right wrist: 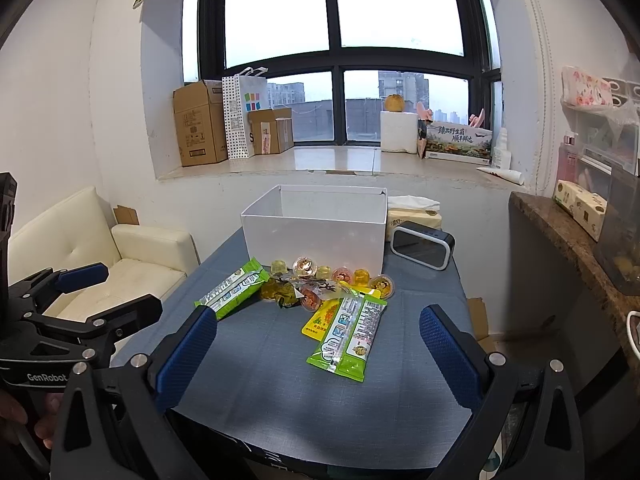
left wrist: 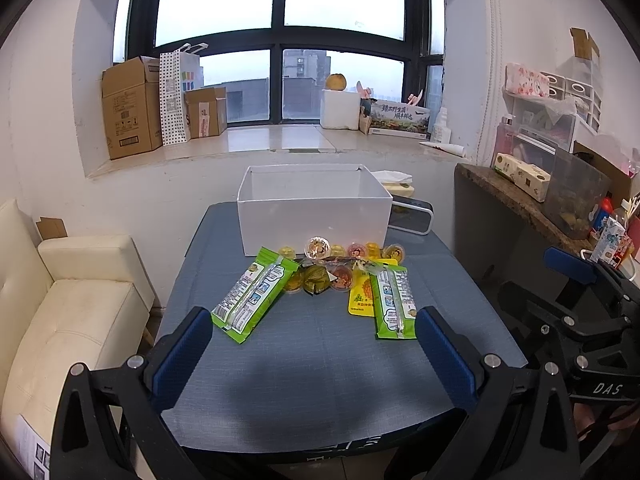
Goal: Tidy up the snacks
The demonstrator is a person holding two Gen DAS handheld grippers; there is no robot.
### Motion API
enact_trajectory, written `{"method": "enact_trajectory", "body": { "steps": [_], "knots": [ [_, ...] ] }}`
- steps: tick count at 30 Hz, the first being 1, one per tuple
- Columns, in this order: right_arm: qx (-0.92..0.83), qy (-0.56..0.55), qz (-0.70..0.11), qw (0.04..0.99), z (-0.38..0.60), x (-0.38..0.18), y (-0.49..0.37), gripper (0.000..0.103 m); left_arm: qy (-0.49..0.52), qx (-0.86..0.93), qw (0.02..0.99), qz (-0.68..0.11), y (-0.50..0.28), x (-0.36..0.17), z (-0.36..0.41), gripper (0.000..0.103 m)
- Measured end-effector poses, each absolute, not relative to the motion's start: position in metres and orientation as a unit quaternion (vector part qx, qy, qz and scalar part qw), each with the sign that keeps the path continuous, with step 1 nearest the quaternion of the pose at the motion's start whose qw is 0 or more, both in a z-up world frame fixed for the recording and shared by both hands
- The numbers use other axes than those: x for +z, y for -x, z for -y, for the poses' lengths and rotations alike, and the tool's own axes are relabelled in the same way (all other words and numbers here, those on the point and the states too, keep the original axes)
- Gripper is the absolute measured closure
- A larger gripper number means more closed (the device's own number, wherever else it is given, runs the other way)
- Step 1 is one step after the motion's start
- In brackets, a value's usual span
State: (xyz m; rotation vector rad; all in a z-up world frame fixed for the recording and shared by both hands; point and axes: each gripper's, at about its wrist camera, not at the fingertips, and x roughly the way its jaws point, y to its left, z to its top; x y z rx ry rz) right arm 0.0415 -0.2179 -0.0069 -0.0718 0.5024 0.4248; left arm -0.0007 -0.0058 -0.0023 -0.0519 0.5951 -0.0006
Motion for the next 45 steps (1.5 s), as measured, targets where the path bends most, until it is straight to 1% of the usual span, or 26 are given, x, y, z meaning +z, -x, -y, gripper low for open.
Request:
{"method": "enact_trajectory", "body": {
  "steps": [30, 37, 40, 45],
  "knots": [
    [0.210, 0.034, -0.249, 0.945, 0.218, -0.009, -0.040, 0.000, 0.021, -0.004, 0.957, -0.291, 0.002, -0.001, 0.009, 0.000],
    [0.210, 0.031, -0.251, 0.944, 0.220, -0.010, -0.041, 0.000, 0.021, -0.018, 0.957, -0.289, -0.006, 0.001, -0.005, 0.000],
    [0.216, 0.025, -0.254, 0.942, 0.221, -0.011, -0.044, 0.000, 0.014, -0.038, 0.955, -0.293, -0.018, -0.008, -0.018, 0.000],
    [0.224, 0.005, -0.267, 0.937, 0.226, -0.022, -0.059, 0.000, 0.001, -0.030, 0.948, -0.318, -0.053, -0.041, -0.050, 0.000]
  ]
}}
